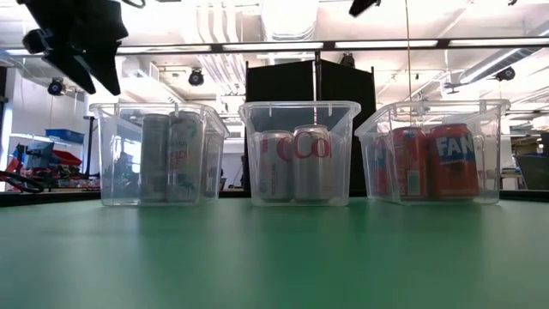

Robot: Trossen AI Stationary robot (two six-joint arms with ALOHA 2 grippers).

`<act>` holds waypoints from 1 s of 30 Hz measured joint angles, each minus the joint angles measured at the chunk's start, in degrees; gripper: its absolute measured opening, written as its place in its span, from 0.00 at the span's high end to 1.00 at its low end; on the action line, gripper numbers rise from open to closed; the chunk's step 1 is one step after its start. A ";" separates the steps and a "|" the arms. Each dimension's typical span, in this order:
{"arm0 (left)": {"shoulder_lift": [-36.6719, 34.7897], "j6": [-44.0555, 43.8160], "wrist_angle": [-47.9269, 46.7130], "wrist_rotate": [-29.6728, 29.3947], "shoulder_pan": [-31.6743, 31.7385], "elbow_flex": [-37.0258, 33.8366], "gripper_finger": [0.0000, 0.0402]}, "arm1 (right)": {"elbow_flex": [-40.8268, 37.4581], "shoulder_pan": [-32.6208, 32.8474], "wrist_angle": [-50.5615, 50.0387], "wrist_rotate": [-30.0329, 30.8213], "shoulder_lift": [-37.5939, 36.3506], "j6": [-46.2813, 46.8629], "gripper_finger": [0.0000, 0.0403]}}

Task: Sort soda cans
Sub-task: Adjust the left transparent bin

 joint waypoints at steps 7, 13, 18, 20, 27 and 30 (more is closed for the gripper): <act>0.02 -4.90 0.16 4.43 4.35 -1.00 0.15 | -2.51 -0.02 3.12 -1.41 0.22 0.39 0.46; 0.02 -4.82 0.15 6.58 6.73 -2.29 0.15 | -2.47 0.15 3.86 -1.76 0.20 -0.11 0.46; 0.00 -5.94 -0.29 6.85 6.97 -2.31 0.17 | -2.42 0.15 3.93 -2.17 0.20 -0.15 0.46; 0.00 -6.63 -1.02 7.22 7.19 -2.34 0.18 | -2.42 0.13 4.08 -3.14 0.20 -0.02 0.46; 0.02 -7.24 -1.40 7.63 7.92 -2.38 0.19 | -2.37 0.39 4.24 -3.36 0.20 0.44 0.46; -0.02 -7.24 -1.60 7.63 7.92 -2.38 0.19 | -2.37 0.39 4.28 -3.38 0.20 0.43 0.46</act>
